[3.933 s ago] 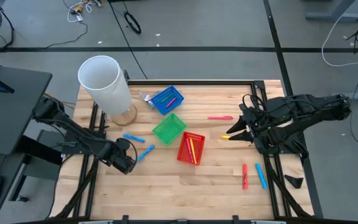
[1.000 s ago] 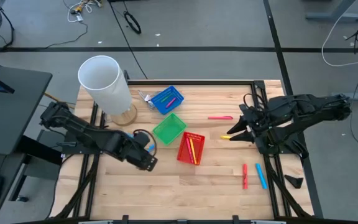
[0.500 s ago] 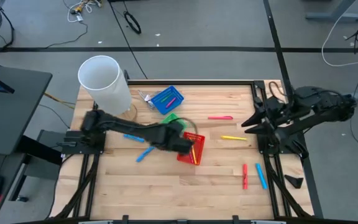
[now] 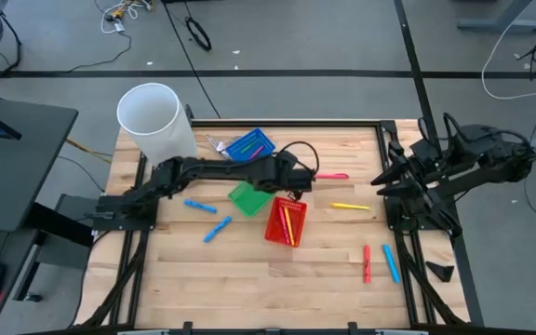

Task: Pick & Place Markers
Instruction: Put the small purple pen into the blue bin

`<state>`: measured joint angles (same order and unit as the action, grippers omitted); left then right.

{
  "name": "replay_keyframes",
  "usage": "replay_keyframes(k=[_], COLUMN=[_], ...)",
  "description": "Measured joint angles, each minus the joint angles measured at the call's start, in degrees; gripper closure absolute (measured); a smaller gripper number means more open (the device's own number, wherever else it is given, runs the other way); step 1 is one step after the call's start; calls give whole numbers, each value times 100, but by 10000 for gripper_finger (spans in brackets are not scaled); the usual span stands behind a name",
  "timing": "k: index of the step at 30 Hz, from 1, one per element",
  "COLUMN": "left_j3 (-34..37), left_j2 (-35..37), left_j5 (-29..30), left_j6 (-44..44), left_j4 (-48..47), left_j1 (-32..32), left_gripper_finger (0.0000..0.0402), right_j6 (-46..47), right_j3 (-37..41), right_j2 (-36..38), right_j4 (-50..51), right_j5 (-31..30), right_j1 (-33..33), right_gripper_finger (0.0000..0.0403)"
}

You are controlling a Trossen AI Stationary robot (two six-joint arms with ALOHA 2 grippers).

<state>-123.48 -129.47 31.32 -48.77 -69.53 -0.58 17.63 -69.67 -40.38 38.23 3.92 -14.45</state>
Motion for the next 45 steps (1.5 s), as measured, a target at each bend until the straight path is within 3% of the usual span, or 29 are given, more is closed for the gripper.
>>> replay_keyframes(k=[10,14,22,32,41,45], left_j3=[9,3,0,15,15,15], left_j2=[-44,-141,-487,-1056,-1091,-1093], left_j5=[1778,2236,2589,2333,2516,2290], left_j6=[672,807,716,295,67,-11], left_j4=[-268,-224,-268,-557,-554,-543], left_j1=[-394,-546,-597,-883,-1237,-1368], left_gripper_finger=[373,373,373,373,373,373], right_j6=[-314,-379,-448,-459,-308,-308], right_j3=[0,0,0,0,0,0], right_j2=[0,-4,-4,-2,-2,-2], right_j4=[33,38,70,214,459,510], right_j5=[-1,-2,-2,-2,-2,-2], right_j1=[1,1,2,1,0,1], right_gripper_finger=[282,282,282,282,282,282])
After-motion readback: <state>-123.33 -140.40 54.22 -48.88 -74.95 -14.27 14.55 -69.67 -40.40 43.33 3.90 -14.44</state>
